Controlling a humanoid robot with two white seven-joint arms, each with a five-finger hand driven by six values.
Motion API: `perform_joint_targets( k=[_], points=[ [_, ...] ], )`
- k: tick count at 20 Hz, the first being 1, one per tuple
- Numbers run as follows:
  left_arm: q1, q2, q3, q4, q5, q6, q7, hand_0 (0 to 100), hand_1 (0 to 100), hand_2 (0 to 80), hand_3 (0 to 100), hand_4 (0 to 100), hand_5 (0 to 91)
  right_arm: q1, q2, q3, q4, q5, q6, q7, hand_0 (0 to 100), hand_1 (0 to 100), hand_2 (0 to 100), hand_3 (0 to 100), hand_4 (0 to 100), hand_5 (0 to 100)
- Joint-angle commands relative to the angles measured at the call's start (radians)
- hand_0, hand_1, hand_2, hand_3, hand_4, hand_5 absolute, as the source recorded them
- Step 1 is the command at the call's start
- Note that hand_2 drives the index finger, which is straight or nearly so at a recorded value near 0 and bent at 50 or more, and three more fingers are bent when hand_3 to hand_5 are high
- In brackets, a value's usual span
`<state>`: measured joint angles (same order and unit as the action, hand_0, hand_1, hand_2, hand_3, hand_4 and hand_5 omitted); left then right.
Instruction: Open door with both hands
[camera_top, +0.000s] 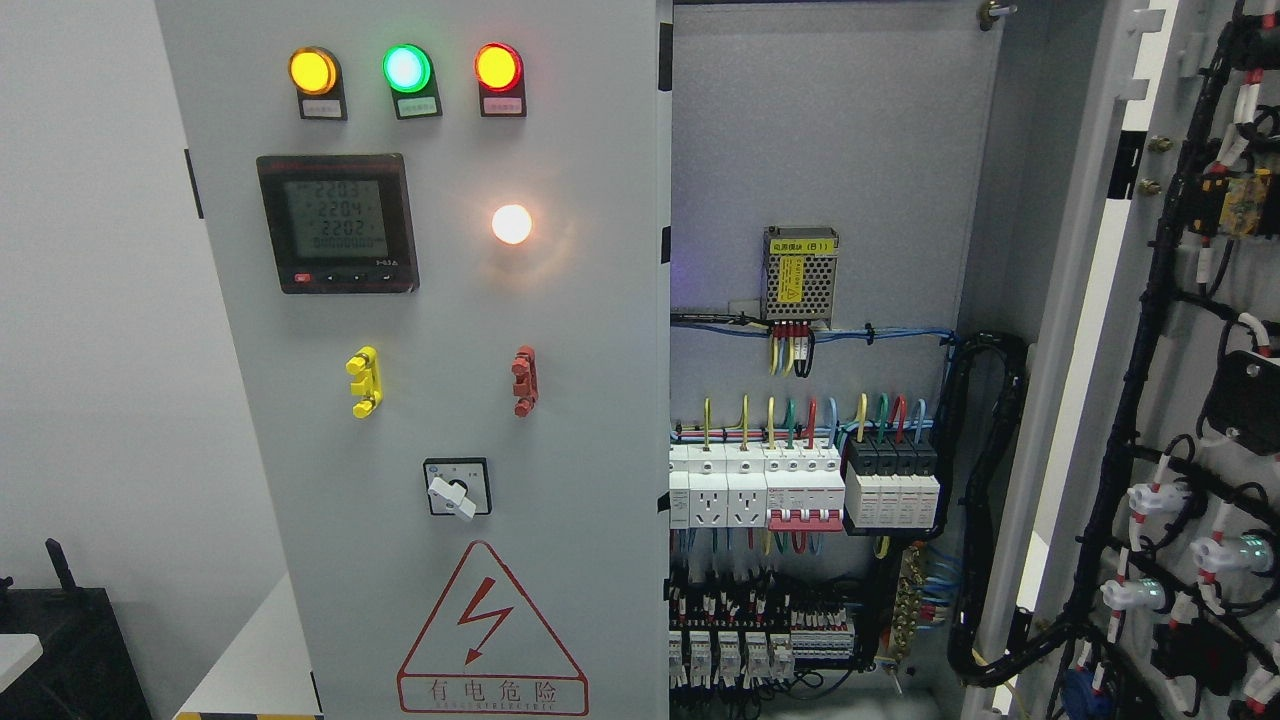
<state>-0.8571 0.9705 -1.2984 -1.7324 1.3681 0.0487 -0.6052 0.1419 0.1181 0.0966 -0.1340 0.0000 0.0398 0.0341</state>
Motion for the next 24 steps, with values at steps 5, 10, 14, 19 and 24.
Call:
perform_joint_targets(
  k=[5,10,14,19,24],
  points=[
    [0.468,0.176,0.135,0.235,-0.211,-0.007,-0.03,0,0,0.0,0,3,0.0,0.001,0.0,0.0,0.001,-0.025,0.0,0.0,0,0,0,0,0,0],
    [0.794,0.032,0.387,0.44,-0.423,-0.041,-0.03,0,0,0.0,0,3,0.0,0.001,0.0,0.0,-0.001,-0.025,0.0,0.0,0,0,0,0,0,0],
    [0.93,-0.136,0.568,0.6,-0.633,-0.039,-0.03,0,0,0.0,0,3,0.0,-0.001,0.0,0.0,0.001,-0.025,0.0,0.0,0,0,0,0,0,0],
    [1.033,-0.286,0.599,0.796,-0.777,-0.042,-0.024,0,0,0.0,0,3,0.0,0.001,0.0,0.0,0.001,-0.025,0.0,0.0,0,0,0,0,0,0],
    [1.02,-0.534,0.675,1.212,-0.889,-0.143,-0.019,0,0,0.0,0,3,0.0,-0.001,0.0,0.0,-0.001,-0.025,0.0,0.0,0,0,0,0,0,0]
  ],
)
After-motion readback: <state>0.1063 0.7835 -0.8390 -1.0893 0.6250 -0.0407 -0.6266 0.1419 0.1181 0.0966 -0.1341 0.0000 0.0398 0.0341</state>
